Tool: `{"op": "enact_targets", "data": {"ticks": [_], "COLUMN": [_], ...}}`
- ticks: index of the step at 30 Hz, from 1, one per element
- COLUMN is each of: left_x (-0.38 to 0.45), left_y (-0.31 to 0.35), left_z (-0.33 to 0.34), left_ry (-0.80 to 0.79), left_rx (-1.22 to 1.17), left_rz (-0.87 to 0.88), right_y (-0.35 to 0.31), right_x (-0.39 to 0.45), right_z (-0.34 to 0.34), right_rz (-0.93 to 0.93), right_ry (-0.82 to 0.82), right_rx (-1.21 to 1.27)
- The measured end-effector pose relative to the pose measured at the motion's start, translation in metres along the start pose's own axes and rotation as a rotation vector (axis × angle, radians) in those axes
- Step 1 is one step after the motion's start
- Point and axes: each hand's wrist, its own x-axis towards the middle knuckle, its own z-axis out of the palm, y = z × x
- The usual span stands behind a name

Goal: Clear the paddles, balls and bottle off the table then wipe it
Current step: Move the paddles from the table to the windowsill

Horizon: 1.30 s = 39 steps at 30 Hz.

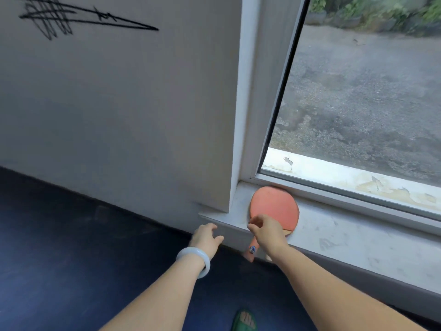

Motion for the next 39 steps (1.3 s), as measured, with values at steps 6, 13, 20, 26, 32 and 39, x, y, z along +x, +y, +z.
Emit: {"op": "enact_targets", "data": {"ticks": [6, 13, 20, 26, 32, 39], "left_x": [-0.023, -0.066, -0.137, -0.212, -0.270, -0.280], "left_y": [-0.051, -0.133, -0.261, -0.390, -0.499, -0.606], "left_z": [-0.040, -0.107, -0.208, -0.290, -0.365, -0.444], "left_ry": [0.134, 0.303, 0.523, 0.680, 0.819, 0.916], "left_rx": [-0.111, -0.180, -0.266, -0.352, -0.395, -0.458], "left_rz": [-0.095, -0.226, -0.398, -0.542, -0.679, -0.851], "right_y": [-0.050, -0.139, -0.283, -0.391, -0.472, -0.577], "right_x": [-0.006, -0.026, -0.088, -0.171, -0.229, -0.242], "right_z": [0.038, 0.109, 0.228, 0.359, 0.474, 0.616], "right_rz": [-0.170, -0.347, -0.595, -0.801, -0.927, -1.112], "right_ry": [-0.160, -0.337, -0.503, -0.634, -0.749, -0.897], "right_rx": [-0.164, -0.336, -0.402, -0.431, -0.500, -0.658]}}
